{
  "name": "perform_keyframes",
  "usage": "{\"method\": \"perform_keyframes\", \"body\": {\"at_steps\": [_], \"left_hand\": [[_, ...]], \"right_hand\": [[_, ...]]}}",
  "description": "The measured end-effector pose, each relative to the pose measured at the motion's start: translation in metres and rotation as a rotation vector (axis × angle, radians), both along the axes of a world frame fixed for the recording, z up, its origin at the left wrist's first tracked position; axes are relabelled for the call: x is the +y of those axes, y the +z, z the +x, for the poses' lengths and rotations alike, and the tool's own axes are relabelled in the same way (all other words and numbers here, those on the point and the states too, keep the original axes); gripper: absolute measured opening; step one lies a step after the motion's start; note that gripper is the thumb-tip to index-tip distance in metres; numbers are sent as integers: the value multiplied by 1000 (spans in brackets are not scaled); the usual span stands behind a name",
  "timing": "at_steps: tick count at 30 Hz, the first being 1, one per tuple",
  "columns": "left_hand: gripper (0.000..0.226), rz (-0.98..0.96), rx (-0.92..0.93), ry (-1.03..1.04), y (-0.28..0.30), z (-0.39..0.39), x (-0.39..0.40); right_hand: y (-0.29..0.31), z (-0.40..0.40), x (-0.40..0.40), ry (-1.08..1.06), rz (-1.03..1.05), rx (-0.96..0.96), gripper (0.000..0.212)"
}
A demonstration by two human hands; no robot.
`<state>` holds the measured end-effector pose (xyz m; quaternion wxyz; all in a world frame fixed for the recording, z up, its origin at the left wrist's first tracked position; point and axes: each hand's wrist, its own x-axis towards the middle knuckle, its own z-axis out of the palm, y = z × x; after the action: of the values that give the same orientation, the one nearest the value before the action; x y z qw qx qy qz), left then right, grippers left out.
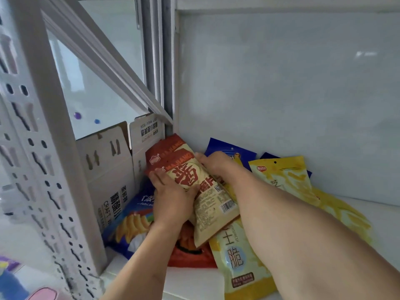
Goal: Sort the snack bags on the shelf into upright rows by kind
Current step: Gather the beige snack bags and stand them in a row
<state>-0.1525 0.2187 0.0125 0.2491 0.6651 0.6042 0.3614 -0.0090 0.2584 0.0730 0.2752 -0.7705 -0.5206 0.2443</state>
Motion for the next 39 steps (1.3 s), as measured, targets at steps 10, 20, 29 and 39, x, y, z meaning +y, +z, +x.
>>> {"method": "perform_keyframes", "body": {"at_steps": [10,20,29,39], "left_hand": [[127,-83,-404,-80,21,26,5],[64,-437,-697,-402,27,85,-19],[24,-354,-633,-580,47,161,-101],[29,-518,-625,-770,19,273,-249]], "right_hand": [[1,33,-21,-204,167,490,51],[-3,96,-103,-407,272,759,61],[-3,172,-214,-552,456,855,49],[-19,294,-399,-688,495,786,43]]}}
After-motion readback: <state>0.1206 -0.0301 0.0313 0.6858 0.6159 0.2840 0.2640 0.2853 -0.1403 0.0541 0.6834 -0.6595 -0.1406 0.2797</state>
